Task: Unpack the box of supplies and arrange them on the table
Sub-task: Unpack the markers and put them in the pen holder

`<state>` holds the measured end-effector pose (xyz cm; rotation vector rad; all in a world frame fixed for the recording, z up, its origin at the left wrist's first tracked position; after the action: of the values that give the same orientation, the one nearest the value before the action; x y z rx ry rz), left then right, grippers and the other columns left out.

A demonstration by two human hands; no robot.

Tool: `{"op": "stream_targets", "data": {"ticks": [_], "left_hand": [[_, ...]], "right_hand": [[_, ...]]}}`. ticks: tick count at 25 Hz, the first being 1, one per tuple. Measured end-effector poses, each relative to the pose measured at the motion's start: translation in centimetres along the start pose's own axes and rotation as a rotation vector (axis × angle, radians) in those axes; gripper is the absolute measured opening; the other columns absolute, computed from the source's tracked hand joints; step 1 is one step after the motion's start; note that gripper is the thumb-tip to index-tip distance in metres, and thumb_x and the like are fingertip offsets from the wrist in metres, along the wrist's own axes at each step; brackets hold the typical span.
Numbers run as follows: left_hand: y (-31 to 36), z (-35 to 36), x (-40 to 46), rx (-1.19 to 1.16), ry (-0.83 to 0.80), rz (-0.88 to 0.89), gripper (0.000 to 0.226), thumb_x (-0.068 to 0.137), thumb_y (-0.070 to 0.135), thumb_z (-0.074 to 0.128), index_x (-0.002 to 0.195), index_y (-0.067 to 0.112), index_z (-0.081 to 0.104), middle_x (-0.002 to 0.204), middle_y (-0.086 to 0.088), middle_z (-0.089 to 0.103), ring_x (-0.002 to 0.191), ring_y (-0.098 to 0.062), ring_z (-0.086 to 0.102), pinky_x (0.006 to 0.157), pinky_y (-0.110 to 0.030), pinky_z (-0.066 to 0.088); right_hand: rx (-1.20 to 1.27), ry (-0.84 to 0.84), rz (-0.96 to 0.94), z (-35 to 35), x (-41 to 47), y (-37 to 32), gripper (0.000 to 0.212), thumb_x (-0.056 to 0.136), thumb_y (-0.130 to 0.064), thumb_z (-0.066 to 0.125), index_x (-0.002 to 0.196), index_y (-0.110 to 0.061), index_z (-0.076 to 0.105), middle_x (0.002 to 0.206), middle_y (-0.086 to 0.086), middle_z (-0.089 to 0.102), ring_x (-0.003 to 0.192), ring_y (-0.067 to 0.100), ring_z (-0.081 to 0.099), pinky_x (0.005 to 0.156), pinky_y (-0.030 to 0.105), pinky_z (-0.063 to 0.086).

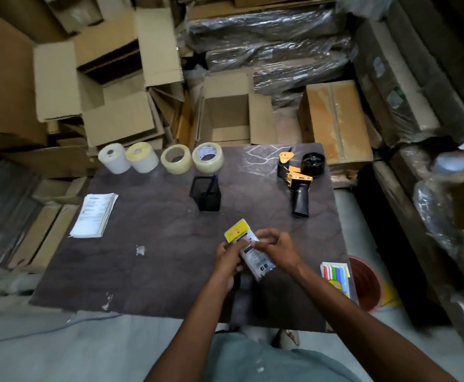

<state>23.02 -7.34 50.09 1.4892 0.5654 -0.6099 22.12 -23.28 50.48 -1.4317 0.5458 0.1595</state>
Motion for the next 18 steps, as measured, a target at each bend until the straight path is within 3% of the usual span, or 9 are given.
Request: {"op": "stream_targets", "data": {"ticks": [3,6,8,10,13,16,18], "left_hand": [[-0.2,-0.8,-0.7,-0.053,-0.015,-0.038,0.009,0.09,0.018,0.062,0.098,0.018,0.065,0.069,0.0,0.062,0.056,-0.009,0.054,0.05,-0.021,0.039],[0.7,-1.7,-0.7,-0.122,-0.011,-0.022,0.011,0.091,0.012,0.061,0.1,0.013,0.066,0.076,-0.005,0.071,0.068,-0.018,0.066,0.064,-0.029,0.052],[1.1,-2.3,-0.1,-0.173,-0.008,-0.016,0.012,0.092,0.009,0.06,0.101,0.01,0.066,0.08,-0.007,0.074,0.072,-0.021,0.069,0.072,-0.033,0.055],[2.0,-3.0,0.4,-0.202,0.004,-0.002,0.009,0.093,0.01,0.059,0.1,0.01,0.065,0.076,-0.004,0.074,0.066,-0.016,0.07,0.064,-0.029,0.057],[3.3,-4.3,1.3,-0.199,0.016,0.023,0.009,0.095,0.012,0.058,0.103,0.012,0.063,0.071,0.0,0.073,0.056,-0.01,0.067,0.052,-0.023,0.053],[4.4,-5.7,2.0,-0.179,-0.006,0.028,0.015,0.098,0.014,0.054,0.111,0.012,0.061,0.092,-0.009,0.073,0.076,-0.021,0.069,0.07,-0.036,0.058],[5.0,-6.5,2.6,-0.204,-0.027,0.038,0.02,0.1,0.014,0.052,0.118,0.011,0.058,0.102,-0.013,0.072,0.086,-0.025,0.07,0.072,-0.042,0.06]], "right_hand": [[0.011,-0.005,-0.011,1.0,-0.1,-0.1,0.024,0.078,0.001,0.08,0.095,-0.006,0.065,0.078,0.016,0.071,0.056,0.013,0.068,0.053,0.025,0.056],[-0.022,-0.051,-0.044,2.0,-0.4,-0.9,0.023,0.083,0.001,0.076,0.103,-0.005,0.066,0.09,0.022,0.072,0.066,0.02,0.069,0.063,0.032,0.059],[-0.117,-0.066,-0.138,2.1,-0.7,-1.8,0.027,0.084,0.001,0.074,0.107,-0.012,0.067,0.093,0.013,0.074,0.076,0.017,0.07,0.071,0.033,0.059],[-0.267,-0.067,-0.275,2.4,-1.3,-3.1,0.035,0.08,-0.003,0.076,0.111,-0.019,0.067,0.097,-0.001,0.075,0.084,0.01,0.071,0.075,0.027,0.058],[-0.417,-0.036,-0.386,3.3,-2.5,-4.1,0.032,0.078,-0.012,0.08,0.106,-0.024,0.07,0.098,-0.008,0.075,0.078,0.007,0.071,0.068,0.018,0.055],[-0.436,-0.027,-0.376,5.1,-3.0,-4.5,0.036,0.077,-0.021,0.084,0.11,-0.027,0.072,0.104,-0.01,0.075,0.078,0.003,0.073,0.07,0.019,0.057],[-0.464,0.009,-0.369,6.1,-3.1,-4.8,0.037,0.077,-0.027,0.085,0.113,-0.027,0.074,0.105,-0.009,0.075,0.08,0.0,0.072,0.073,0.023,0.06]]}}
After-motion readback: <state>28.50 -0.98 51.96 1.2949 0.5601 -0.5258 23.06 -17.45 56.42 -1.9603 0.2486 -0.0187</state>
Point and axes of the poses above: each hand's wrist, its own x-axis towards the middle knuckle, its own z-axis out of the palm, y = z × x, the point moved 9 cm from there along x, towards the middle knuckle
